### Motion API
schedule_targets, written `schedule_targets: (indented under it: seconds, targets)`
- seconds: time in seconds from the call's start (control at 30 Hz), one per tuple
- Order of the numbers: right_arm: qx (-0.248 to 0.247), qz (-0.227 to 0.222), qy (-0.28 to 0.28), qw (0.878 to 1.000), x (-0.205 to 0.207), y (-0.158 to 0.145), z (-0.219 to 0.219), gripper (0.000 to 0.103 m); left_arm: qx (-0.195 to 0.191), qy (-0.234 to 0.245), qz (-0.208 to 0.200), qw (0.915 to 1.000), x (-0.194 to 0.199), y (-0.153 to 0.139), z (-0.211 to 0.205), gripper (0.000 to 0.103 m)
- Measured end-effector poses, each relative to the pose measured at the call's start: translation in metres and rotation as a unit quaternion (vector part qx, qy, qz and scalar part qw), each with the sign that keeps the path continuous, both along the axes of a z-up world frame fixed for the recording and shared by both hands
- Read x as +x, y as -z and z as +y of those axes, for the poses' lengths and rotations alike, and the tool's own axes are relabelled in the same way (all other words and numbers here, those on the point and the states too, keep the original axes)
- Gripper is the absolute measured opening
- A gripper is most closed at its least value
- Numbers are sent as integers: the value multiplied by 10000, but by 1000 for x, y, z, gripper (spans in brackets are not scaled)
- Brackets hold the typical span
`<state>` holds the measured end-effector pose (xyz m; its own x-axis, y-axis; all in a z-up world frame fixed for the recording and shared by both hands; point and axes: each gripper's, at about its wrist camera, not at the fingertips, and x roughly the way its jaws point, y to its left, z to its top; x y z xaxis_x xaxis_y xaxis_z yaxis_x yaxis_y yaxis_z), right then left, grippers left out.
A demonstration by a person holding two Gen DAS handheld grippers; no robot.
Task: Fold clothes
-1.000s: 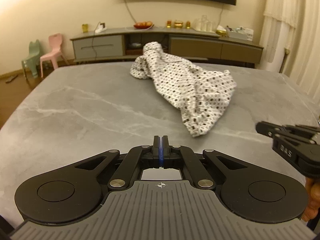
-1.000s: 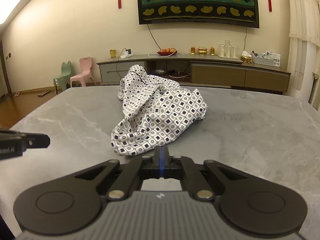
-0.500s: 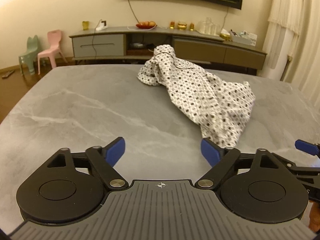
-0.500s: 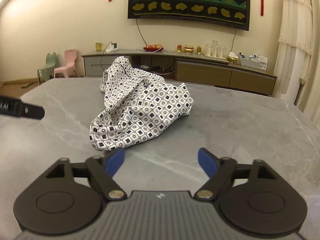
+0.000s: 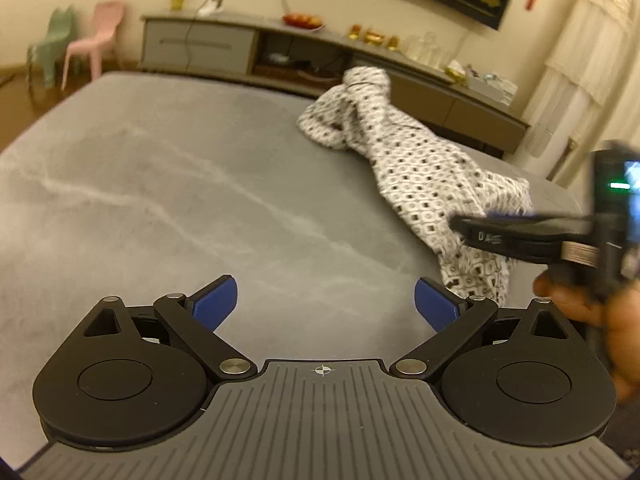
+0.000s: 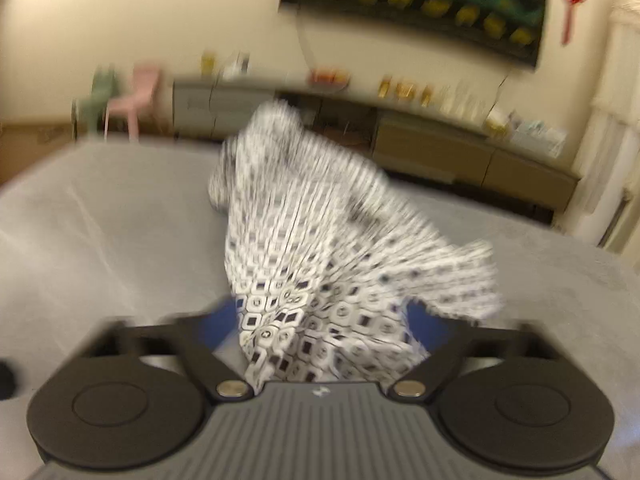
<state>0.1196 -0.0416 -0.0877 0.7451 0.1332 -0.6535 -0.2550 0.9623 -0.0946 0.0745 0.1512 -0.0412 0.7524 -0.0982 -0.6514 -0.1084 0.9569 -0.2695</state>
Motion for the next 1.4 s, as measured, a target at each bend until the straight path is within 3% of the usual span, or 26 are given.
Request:
schedule_targets:
  seconds: [0.03, 0.07, 0.1, 0.17, 0.23, 0.37, 0.47, 0.57, 0.63, 0.67, 0.77, 0.9, 0.93, 1.0, 1.03, 1.13, 1.2, 1.27, 1.33, 1.4]
  targets:
    - [29, 267, -40, 9996, 13, 5, -1, 4, -58, -21, -3, 10000, 0, 0, 3, 91]
    - [69, 490, -78, 9987, 25, 7, -2, 2, -65, -38, -32, 10000, -2, -1, 5, 91]
    - [214, 253, -102, 9994, 23, -9, -10, 2, -71, -55, -62, 9999, -3, -3, 7, 91]
    - [579, -579, -229, 9964, -8, -66, -36, 2, -105, -85, -166, 9998, -9, -6, 10, 91]
    - [1262, -1382, -480, 9812, -59, -126, -79, 2, -196, -90, -251, 9995, -14, -8, 11, 91]
    - [1025, -2066, 268, 9727, -115, -147, -161, 2, -295, -137, -178, 9993, 0, -1, 2, 93]
    - [662, -927, 1370, 9840, -84, -73, -221, 3, -281, -199, 17, 9994, 18, 9, -7, 93]
    - [1099, 79, 2199, 9693, -77, -12, -260, 7, -392, -170, 309, 9986, 41, 17, -14, 93]
    - [1910, 258, 2015, 9603, -75, -12, -265, 11, -525, -217, 473, 9973, 66, 21, -19, 93]
    - [1988, 140, 1761, 9640, -75, -18, -259, 15, -607, -251, 544, 9964, 82, 21, -23, 93]
    - [1851, -81, 1265, 9745, -80, -31, -237, 15, -744, -268, 711, 9943, 137, 22, -37, 93]
    - [1838, -50, 1059, 9772, -73, -38, -236, 15, -277, -556, 737, 9953, 221, 25, -59, 90]
    - [1854, -18, 1095, 9765, -71, -37, -239, 15, -207, -589, 684, 9957, 236, 25, -61, 78]
    - [1882, 16, 1187, 9749, -65, -37, -244, 10, -192, -470, 592, 9970, 259, 19, -63, 8]
    - [1912, -6, 1241, 9737, -63, -38, -247, 6, -250, -315, 555, 9977, 267, 13, -64, 0]
    - [2119, -383, 1359, 9670, -66, -46, -254, 3, -583, -75, -694, 9959, 228, -46, -52, 0]
    - [2097, -769, 1342, 9655, -77, -58, -258, 3, -921, -143, -1186, 9886, 163, -67, -28, 0]
    - [1998, -823, 1369, 9667, -86, -62, -260, 4, -1258, -213, -1670, 9777, 98, -88, -4, 0]
    - [1918, -699, 1451, 9681, -89, -60, -262, 10, -1216, -508, -1314, 9825, 41, -70, 15, 0]
    - [1950, -342, 1527, 9682, -87, -51, -261, 18, -1099, -669, -367, 9910, 12, -32, 25, 0]
